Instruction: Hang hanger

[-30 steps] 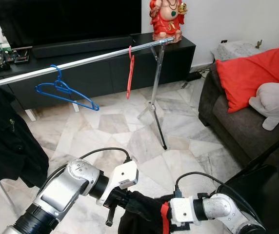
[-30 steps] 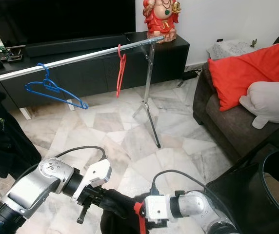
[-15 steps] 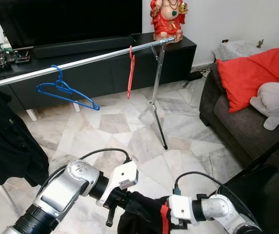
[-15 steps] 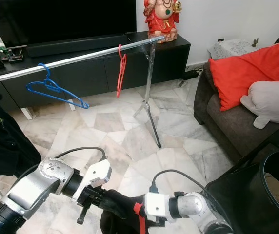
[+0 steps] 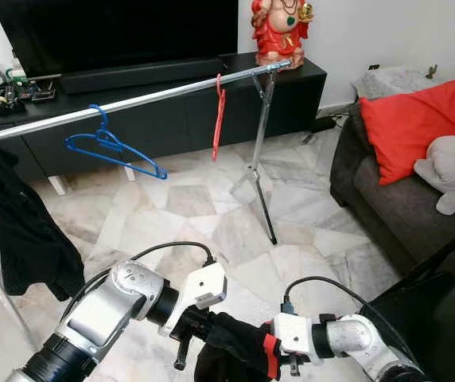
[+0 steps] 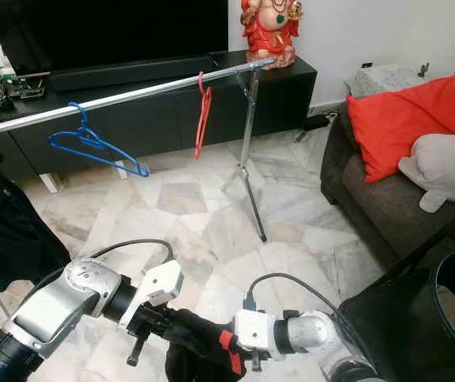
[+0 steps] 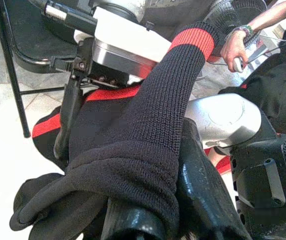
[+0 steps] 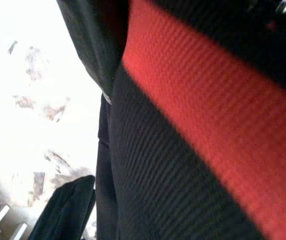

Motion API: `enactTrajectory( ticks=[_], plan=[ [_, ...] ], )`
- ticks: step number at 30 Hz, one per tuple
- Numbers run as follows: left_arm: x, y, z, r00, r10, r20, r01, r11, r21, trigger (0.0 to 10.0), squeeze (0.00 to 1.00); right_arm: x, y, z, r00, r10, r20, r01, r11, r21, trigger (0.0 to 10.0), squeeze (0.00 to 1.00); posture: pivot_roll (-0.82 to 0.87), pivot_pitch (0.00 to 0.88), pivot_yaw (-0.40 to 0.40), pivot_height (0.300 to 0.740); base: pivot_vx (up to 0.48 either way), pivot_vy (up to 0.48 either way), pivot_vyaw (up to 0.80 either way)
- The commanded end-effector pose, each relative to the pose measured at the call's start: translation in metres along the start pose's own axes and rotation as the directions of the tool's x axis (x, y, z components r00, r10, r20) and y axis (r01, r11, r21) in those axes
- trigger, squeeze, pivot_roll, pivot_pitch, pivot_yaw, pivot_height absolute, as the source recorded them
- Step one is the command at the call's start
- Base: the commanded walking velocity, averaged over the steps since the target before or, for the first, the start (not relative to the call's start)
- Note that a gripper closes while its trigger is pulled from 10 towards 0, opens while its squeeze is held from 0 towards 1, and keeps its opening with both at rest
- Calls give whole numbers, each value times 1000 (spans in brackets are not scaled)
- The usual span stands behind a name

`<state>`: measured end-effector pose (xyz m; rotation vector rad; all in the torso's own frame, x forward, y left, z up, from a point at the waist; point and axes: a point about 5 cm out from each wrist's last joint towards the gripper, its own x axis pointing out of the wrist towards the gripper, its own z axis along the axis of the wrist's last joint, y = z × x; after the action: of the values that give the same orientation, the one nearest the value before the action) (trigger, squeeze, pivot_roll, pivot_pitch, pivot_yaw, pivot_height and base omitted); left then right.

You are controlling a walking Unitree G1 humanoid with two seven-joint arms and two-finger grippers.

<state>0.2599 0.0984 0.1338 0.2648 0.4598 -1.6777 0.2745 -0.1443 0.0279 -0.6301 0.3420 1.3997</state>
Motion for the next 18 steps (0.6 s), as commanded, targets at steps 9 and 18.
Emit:
enactTrajectory(
  ticks=[9, 18],
  plan=[
    [4, -4, 5, 1000, -25, 10, 24, 999, 34, 0, 0, 1, 7, -7, 999, 16, -43, -16, 1000, 9, 0, 0, 33, 79, 83, 740, 0, 0, 0],
    [5, -4, 7, 1000, -26, 14, 26, 999, 37, 0, 0, 6, 1, -1, 998, -58, 20, 57, 997, 57, 0, 0, 33, 83, 84, 740, 0, 0, 0]
  ],
)
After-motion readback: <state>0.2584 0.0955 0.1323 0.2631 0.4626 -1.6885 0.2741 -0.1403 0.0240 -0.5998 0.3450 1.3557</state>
